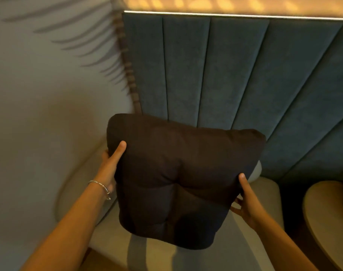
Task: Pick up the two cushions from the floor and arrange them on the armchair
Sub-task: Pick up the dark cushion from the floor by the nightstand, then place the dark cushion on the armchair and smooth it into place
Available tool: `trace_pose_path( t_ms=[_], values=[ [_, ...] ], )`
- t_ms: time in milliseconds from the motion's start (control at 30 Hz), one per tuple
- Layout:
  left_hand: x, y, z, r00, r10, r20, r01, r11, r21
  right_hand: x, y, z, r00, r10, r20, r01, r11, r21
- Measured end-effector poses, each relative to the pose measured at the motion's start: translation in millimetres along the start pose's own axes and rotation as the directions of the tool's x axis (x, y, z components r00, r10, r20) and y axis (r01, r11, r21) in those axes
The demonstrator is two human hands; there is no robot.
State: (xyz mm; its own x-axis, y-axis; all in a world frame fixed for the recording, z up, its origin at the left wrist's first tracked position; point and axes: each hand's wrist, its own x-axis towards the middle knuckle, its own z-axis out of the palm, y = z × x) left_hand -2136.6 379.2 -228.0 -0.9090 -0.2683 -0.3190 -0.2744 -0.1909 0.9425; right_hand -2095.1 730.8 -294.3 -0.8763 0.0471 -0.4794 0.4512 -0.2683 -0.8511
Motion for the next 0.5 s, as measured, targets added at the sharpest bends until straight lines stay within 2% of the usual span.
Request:
trace_pose_path(
  t_ms=[167,333,500],
  values=[
    [70,8,-8,0.992,-0.071,0.108,0.068,0.997,0.029,32,17,37,0.994,0.088,-0.063,-0.082,0.991,0.105],
    [128,5,-16,0.963,-0.212,0.165,0.202,0.977,0.075,52,28,62,0.981,0.133,-0.144,-0.105,0.976,0.192],
    [177,-1,-14,0.937,-0.300,0.177,0.292,0.954,0.069,85,24,79,0.975,0.167,-0.148,-0.145,0.978,0.148]
  ],
)
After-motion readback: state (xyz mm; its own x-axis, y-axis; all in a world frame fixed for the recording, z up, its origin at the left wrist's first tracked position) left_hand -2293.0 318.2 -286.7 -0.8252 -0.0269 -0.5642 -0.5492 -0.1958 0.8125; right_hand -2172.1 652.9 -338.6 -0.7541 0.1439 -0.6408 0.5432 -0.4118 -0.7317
